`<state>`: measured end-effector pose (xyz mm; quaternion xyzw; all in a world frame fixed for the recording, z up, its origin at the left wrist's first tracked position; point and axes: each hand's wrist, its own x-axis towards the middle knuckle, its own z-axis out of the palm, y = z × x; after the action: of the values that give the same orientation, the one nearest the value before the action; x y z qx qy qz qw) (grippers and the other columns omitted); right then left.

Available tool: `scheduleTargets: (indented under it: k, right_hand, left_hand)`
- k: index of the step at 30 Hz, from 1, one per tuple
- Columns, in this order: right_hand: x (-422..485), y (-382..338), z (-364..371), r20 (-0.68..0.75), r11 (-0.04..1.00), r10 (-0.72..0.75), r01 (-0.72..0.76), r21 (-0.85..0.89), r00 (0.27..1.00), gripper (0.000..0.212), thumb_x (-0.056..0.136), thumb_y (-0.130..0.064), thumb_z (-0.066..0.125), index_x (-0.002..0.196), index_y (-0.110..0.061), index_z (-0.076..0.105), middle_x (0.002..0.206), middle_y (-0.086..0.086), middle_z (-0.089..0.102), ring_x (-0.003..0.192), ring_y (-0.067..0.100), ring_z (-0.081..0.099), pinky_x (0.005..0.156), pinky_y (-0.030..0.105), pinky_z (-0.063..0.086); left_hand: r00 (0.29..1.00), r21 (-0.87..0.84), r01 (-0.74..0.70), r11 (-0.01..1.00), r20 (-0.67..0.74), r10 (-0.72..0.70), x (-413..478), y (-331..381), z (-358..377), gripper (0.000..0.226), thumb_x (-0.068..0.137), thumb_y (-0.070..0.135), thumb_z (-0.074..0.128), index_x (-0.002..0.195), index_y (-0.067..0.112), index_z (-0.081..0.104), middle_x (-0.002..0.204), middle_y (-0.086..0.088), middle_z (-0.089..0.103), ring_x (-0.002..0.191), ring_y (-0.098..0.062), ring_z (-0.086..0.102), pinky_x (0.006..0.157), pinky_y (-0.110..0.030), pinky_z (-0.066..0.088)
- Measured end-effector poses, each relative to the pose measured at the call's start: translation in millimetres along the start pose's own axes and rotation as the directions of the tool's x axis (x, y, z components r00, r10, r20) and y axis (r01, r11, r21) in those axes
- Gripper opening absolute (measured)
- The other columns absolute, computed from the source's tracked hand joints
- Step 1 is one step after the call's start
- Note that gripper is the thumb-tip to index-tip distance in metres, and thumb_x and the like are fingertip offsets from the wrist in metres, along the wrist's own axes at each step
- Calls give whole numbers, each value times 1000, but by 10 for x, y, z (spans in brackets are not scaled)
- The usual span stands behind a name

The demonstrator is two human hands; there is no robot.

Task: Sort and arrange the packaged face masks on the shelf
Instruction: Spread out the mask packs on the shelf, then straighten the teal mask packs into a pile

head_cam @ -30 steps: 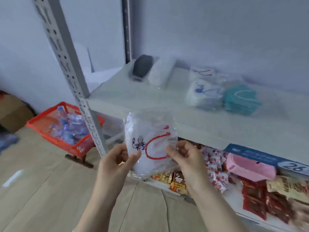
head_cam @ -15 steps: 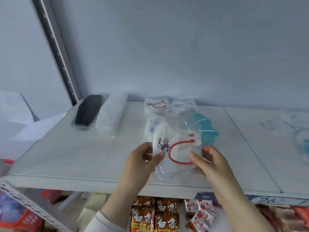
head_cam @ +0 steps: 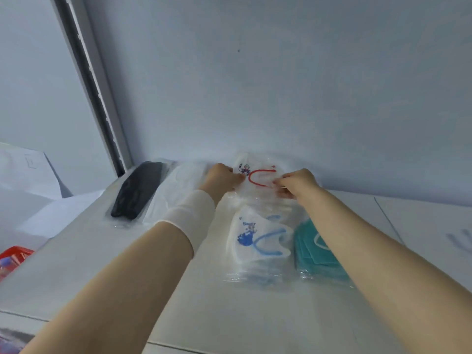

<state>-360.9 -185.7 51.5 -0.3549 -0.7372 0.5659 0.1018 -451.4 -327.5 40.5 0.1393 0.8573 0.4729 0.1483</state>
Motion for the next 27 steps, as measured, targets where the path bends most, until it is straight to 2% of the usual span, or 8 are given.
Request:
scheduleTargets:
  k: [3, 5, 7, 10, 13, 17, 21, 27]
  right_hand:
    - [174, 39, 86, -7, 993, 22, -22, -117, 1000, 27, 79, -3, 70, 101, 10, 62, 76, 15, 61, 71, 26, 59, 85, 41, 53]
    - [230, 52, 128, -34, 954, 5, -15, -298, 999, 22, 82, -9, 68, 96, 7, 62, 87, 15, 65, 78, 23, 59, 78, 32, 50]
    - [251, 54, 150, -71, 883, -11, -24, -468, 997, 15, 83, -14, 67, 82, -1, 61, 101, 16, 68, 83, 22, 60, 66, 25, 43]
    - [328, 100, 168, -82, 844, -24, -24, -536, 996, 25, 85, -20, 65, 98, 1, 60, 109, 16, 65, 88, 26, 61, 56, 25, 39]
    - [354, 154, 140, -91, 849, -80, 20, -529, 993, 20, 88, -20, 60, 93, -1, 60, 114, 17, 63, 103, 31, 61, 68, 28, 42]
    - [226, 127, -162, -98, 821, -256, 163, -547, 962, 22, 91, -23, 46, 77, -11, 57, 107, 16, 66, 101, 32, 62, 76, 30, 44]
    - [13, 175, -736, -54, 610, -501, 308, -730, 864, 32, 94, -30, 47, 120, -13, 56, 126, 8, 52, 117, 26, 47, 95, 34, 39]
    - [-310, 679, -2017, 45, 277, -541, 229, -933, 840, 37, 96, -27, 43, 130, -12, 49, 130, 10, 48, 119, 27, 44, 97, 35, 38]
  left_hand:
    - [1000, 117, 12, 993, 2, -12, 156, -91, 62, 23, 87, 21, 62, 86, -1, 62, 75, -14, 61, 85, -27, 60, 73, -31, 45]
    - [1000, 221, 7, 975, -5, -6, 228, -142, 95, 35, 88, 25, 62, 99, -9, 64, 101, -24, 65, 101, -34, 61, 82, -34, 46]
    - [1000, 313, -12, 950, 5, 11, 269, -174, 138, 38, 90, 26, 59, 103, -9, 63, 110, -25, 64, 106, -36, 59, 84, -33, 44]
    - [1000, 405, -18, 914, 15, 13, 291, -197, 202, 38, 93, 29, 55, 107, -7, 61, 114, -23, 62, 109, -35, 56, 87, -34, 43]
    - [999, 509, -15, 860, -35, 38, 193, -168, 210, 45, 96, 36, 47, 118, -3, 56, 124, -21, 57, 117, -35, 50, 96, -35, 38]
    - [930, 580, -151, 800, -191, 315, -63, 120, 169, 49, 97, 39, 43, 137, 11, 41, 138, -14, 41, 127, -33, 38, 102, -39, 31]
    - [809, 688, -408, 600, -31, 587, -242, 612, 361, 40, 97, 32, 45, 133, 17, 47, 135, -9, 45, 124, -29, 40, 100, -38, 30]
    - [731, 717, -574, 395, 231, 642, -691, 1321, 1406, 39, 98, 33, 40, 135, 21, 45, 137, -4, 45, 125, -25, 42, 101, -33, 30]
